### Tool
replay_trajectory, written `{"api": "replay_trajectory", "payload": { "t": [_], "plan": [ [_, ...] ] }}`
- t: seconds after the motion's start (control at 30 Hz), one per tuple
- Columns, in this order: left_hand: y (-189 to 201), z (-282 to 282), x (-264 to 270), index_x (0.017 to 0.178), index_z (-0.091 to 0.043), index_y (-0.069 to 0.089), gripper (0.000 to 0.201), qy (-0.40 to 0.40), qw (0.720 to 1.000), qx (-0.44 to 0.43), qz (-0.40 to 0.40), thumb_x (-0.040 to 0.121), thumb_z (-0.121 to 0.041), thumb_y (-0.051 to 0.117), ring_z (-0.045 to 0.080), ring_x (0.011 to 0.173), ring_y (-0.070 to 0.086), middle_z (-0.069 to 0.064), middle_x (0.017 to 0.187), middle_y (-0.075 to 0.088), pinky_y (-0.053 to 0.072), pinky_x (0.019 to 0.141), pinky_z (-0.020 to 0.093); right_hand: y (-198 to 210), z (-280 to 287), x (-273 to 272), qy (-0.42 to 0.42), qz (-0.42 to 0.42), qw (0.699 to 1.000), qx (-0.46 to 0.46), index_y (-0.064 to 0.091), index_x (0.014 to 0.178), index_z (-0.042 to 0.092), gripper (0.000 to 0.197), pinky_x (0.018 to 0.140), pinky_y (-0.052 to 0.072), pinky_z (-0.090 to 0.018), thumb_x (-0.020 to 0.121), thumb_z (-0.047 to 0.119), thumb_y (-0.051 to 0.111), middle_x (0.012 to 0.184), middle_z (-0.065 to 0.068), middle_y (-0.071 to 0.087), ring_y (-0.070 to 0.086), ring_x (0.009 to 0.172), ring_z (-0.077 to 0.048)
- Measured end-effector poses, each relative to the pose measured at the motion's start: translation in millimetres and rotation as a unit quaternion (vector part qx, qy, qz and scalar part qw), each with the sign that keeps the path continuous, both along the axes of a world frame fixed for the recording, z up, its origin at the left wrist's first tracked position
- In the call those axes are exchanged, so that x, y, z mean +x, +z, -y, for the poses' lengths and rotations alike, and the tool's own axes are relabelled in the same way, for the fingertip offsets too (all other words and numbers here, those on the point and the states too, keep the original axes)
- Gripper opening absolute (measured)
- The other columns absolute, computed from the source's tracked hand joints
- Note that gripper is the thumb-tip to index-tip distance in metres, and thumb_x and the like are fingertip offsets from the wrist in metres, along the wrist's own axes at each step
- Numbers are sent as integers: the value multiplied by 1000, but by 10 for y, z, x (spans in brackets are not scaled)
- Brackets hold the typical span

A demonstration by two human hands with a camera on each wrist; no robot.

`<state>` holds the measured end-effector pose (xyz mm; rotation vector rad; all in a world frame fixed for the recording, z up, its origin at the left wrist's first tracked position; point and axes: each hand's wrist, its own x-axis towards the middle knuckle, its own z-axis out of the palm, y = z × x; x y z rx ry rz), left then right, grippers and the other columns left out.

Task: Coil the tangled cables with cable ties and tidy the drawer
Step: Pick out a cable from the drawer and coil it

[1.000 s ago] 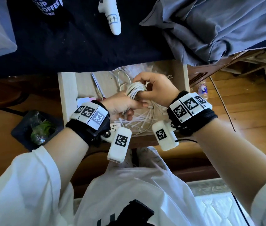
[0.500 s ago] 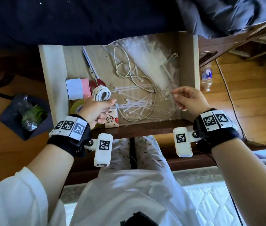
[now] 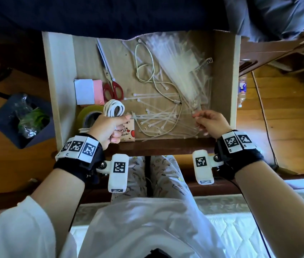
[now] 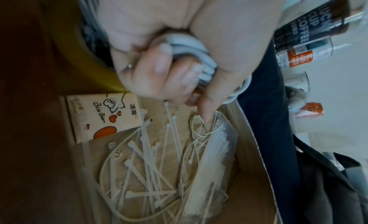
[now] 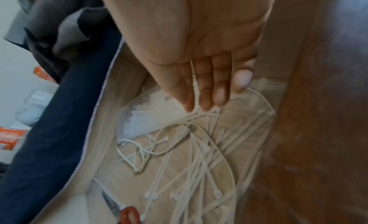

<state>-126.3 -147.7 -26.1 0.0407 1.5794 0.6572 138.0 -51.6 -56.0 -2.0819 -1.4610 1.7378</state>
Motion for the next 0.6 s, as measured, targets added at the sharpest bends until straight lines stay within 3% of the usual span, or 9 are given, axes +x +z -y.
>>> {"api": "replay_trajectory", "payload": {
  "t": [0.1,0.17,0.23,0.27,0.4,0.53,0.6],
  "plan": [
    [-4,-33,21,69,-17,48,25,-4,1000,-10,8,92,-19,57,4,30,22,-10,41,28,16,33,13,-67,-27,-87,113,97,985,-88,57,78,16,15,66,47,-31,92,18,53,79,-5,57,56,80,-23],
    [9,-58,47,68,-18,48,27,-8,1000,-13,9,94,-19,55,4,31,22,-10,42,27,15,35,14,-31,-13,-176,221,167,947,-161,55,78,11,23,67,41,-28,96,22,46,105,-15,57,50,94,-24],
    [23,-82,61,67,-18,47,28,-7,1000,-13,13,93,-20,56,4,31,22,-10,42,27,15,35,14,-7,-2,-241,265,204,923,-189,59,108,3,29,83,40,-30,100,20,37,131,-19,49,49,114,-28],
    [27,-91,64,67,-18,46,28,-7,1000,-13,16,93,-20,56,4,31,22,-10,42,28,15,35,14,-3,3,-254,276,218,915,-196,52,122,0,33,92,37,-28,100,19,37,136,-18,46,46,122,-29],
    [43,-120,52,70,-17,48,25,-4,1000,-17,25,93,-20,56,4,30,23,-10,41,29,17,34,11,-92,70,-247,321,236,897,-192,48,129,-1,37,100,36,-31,97,17,44,134,-16,49,47,124,-29],
    [74,-146,22,72,-16,51,23,-11,999,-24,27,95,-20,54,4,30,24,-9,42,30,18,33,13,-124,6,-224,323,204,905,-188,64,116,8,28,93,41,-27,89,13,60,121,-8,62,55,114,-23],
    [98,-168,4,71,-16,48,24,-11,999,-27,28,95,-21,53,4,30,25,-9,43,31,19,33,13,-58,-55,-196,305,174,915,-196,71,101,12,18,86,42,-23,84,9,65,109,-2,67,57,109,-18]
  ]
}}
